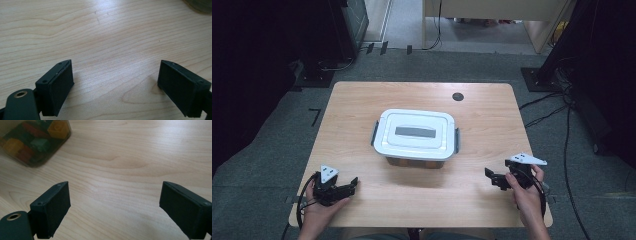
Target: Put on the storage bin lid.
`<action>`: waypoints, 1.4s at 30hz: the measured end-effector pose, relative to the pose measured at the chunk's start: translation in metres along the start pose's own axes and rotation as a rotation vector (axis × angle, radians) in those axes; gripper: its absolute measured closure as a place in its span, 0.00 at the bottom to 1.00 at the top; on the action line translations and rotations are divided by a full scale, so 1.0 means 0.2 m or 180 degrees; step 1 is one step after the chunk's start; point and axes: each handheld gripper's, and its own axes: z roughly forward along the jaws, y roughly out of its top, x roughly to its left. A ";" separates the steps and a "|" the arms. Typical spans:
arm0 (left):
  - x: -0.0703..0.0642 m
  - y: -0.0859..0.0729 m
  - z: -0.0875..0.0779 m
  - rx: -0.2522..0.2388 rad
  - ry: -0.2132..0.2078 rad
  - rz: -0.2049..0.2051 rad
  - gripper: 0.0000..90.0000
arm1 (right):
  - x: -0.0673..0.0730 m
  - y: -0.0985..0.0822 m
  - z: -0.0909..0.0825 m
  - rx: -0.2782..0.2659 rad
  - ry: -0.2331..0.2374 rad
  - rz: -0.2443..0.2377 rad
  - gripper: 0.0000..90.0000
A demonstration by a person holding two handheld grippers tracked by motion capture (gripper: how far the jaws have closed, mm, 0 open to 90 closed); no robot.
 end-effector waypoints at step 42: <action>0.00 0.00 0.00 0.0001 0.0005 -0.0001 0.14 | -0.01 -0.29 -0.01 0.0166 -0.0593 -0.0156 0.00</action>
